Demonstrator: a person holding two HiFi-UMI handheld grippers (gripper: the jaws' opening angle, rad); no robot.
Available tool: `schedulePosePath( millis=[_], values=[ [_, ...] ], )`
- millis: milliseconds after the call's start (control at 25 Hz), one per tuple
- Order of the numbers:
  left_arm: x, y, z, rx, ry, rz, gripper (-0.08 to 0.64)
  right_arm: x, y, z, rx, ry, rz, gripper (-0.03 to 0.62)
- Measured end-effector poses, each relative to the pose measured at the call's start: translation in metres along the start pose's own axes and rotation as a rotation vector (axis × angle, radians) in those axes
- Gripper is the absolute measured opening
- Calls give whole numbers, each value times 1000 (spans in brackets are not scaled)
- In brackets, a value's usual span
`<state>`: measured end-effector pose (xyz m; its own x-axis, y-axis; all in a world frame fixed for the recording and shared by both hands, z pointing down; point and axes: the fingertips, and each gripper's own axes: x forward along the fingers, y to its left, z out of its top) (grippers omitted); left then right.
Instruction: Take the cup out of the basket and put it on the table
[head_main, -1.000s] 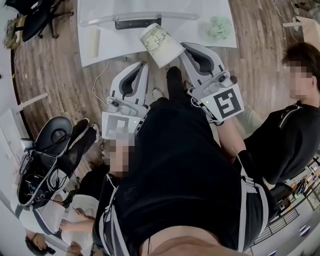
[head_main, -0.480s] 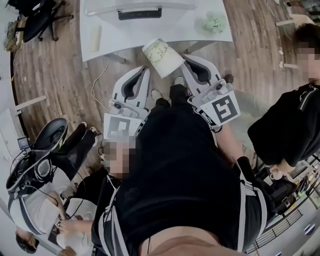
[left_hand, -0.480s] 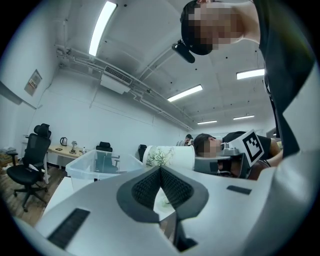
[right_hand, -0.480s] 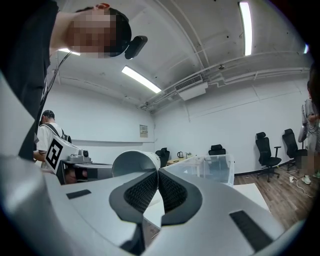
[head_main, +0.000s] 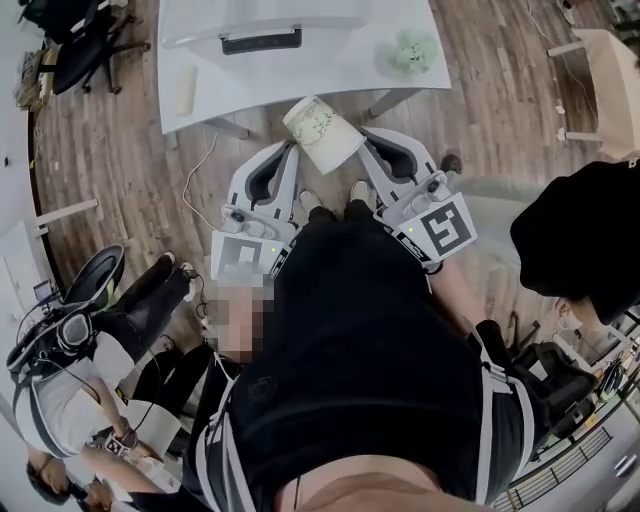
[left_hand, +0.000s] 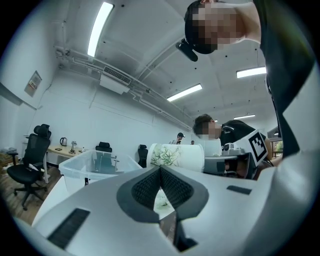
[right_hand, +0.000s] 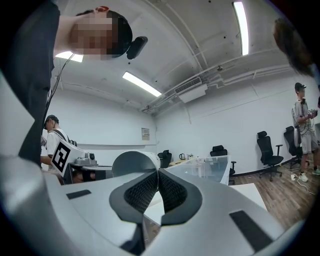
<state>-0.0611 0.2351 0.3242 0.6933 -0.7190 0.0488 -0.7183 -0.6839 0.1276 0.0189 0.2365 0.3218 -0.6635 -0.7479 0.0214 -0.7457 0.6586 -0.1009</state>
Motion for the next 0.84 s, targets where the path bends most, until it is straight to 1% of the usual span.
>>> schedulePosePath(
  millis=[320,560,840],
  values=[
    [21,-28,-2,-1,17,11,18,-28,-15,11,7,-14,10,23],
    [21,-41,-16,0,30,25,18,-45,-17,2,21,-20,9,23],
    [29,-41,-2,3,32,32,18,-45,-28,15,23,-22,1,23]
  ],
)
